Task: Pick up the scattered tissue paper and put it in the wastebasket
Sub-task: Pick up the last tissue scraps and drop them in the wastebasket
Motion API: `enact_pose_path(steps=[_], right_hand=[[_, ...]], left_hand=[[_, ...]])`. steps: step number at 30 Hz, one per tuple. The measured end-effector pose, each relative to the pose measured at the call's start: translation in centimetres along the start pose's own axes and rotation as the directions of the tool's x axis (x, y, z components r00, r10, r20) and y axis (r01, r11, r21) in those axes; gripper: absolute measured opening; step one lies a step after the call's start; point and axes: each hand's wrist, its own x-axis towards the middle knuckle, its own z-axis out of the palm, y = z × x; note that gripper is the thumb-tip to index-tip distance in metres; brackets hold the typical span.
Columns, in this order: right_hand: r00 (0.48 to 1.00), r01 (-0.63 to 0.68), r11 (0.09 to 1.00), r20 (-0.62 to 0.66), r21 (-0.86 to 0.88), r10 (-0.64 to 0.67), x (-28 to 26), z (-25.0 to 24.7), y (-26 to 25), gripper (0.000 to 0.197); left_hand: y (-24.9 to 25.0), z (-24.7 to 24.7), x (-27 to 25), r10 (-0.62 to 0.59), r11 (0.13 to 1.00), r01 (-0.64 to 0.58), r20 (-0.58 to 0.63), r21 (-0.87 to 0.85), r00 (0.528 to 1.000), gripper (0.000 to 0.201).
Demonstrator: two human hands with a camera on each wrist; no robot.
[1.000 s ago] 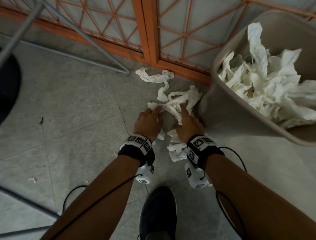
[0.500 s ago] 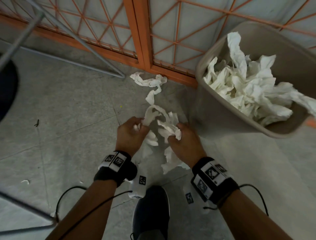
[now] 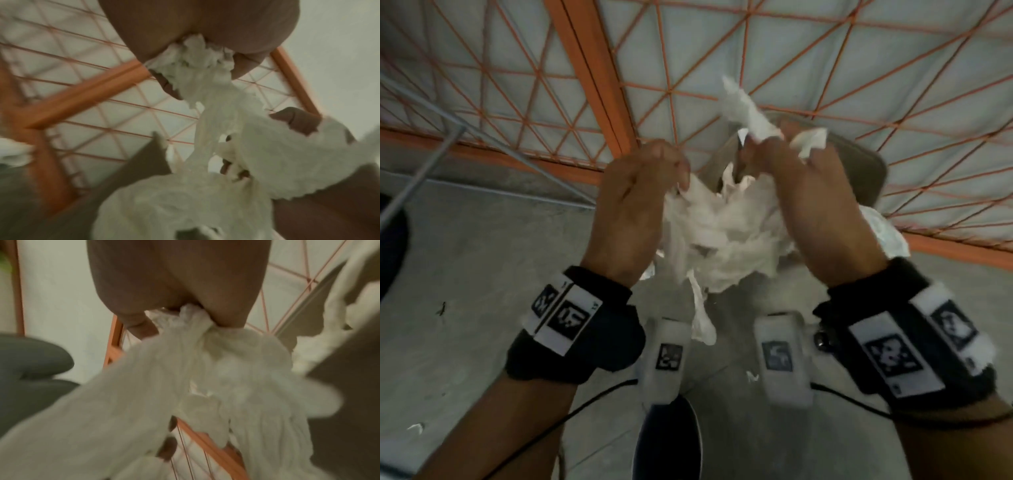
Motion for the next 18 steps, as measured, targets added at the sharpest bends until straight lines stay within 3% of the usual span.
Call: enact_pose_path(steps=[4, 7, 9, 11, 14, 18], right_hand=[[0.998, -0.065, 0.939, 0.025, 0.337, 0.060, 2.7, -5.2, -1.2, 0.018], [0.994, -0.095, 0.930, -0.025, 0.354, 0.111, 4.2, -7.6, 0.2, 0.016], [0.990, -0.121, 0.976, -0.049, 0.181, 0.132, 4.7, -8.4, 1.6, 0.025], [0.995, -0.096, 0.985, 0.011, -0.145, 0.099, 4.7, -9.1, 3.2, 0.028], [0.982, 0.036, 0.772, 0.165, -0.635, 0.090, 4.5, -10.1, 5.2, 0.028], [0.953, 0.184, 0.442, 0.269, -0.878, 0.136, 3.8, -9.7, 6.0, 0.023]], left_hand=[[2.9, 4.2, 4.3, 0.012, 0.997, 0.005, 0.220, -0.077, 0.975, 0.013], [2.6, 7.1, 6.4, 0.039, 0.987, -0.082, 0.290, 0.136, 0.956, 0.027], [1.3, 8.5, 6.8, 0.049, 0.957, -0.147, 0.358, 0.251, 0.932, 0.030], [-1.1, 9.1, 6.8, 0.020, 0.887, -0.227, 0.458, 0.403, 0.889, 0.031], [-4.3, 8.7, 6.7, -0.080, 0.713, -0.357, 0.575, 0.604, 0.814, 0.051], [-4.9, 8.3, 6.1, -0.229, 0.553, -0.427, 0.623, 0.715, 0.748, 0.018]])
